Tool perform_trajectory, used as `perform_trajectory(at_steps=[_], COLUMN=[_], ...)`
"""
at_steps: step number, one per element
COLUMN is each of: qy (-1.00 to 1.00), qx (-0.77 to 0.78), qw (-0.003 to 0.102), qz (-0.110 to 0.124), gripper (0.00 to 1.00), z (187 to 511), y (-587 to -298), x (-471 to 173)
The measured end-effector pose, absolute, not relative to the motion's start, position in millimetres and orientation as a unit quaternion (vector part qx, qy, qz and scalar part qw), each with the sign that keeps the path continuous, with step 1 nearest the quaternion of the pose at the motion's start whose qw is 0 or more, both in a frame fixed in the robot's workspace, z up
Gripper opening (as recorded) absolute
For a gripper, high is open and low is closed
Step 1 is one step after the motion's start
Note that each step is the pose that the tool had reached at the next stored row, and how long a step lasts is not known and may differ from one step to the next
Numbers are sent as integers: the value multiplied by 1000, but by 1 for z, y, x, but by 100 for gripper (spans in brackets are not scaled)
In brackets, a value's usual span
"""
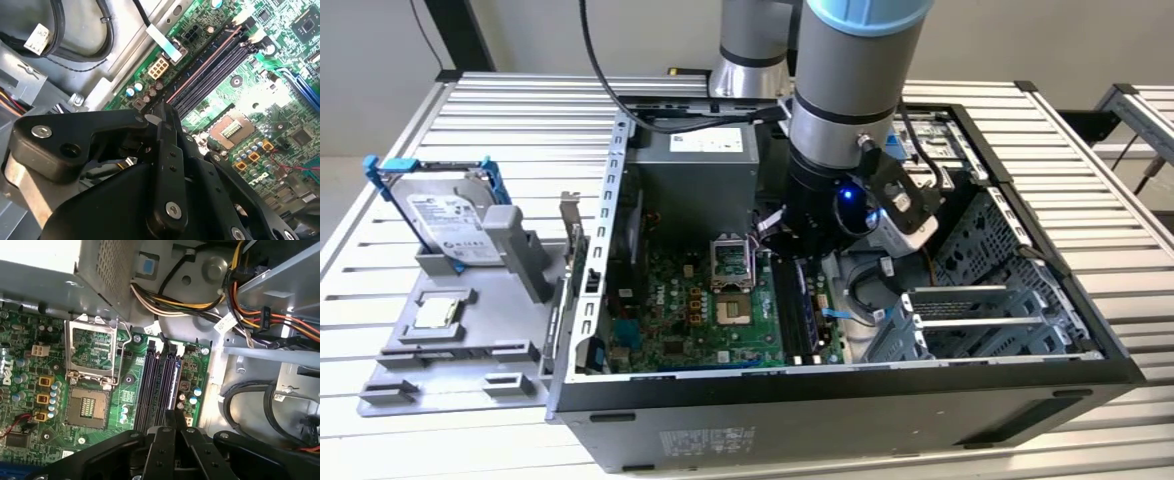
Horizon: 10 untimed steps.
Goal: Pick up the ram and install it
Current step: 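Press down the ram until it locks into place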
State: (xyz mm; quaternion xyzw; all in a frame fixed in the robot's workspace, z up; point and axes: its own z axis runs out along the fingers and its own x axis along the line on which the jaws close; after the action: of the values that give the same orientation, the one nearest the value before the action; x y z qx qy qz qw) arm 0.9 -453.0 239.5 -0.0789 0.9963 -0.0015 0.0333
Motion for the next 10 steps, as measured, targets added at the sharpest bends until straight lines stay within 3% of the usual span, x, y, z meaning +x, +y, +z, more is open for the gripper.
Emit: perform_trajectory(at_steps=[10], qy=[992], qx=[-121], qw=[32], qz=[0], gripper=[0], z=[240], y=[-453], x=[1])
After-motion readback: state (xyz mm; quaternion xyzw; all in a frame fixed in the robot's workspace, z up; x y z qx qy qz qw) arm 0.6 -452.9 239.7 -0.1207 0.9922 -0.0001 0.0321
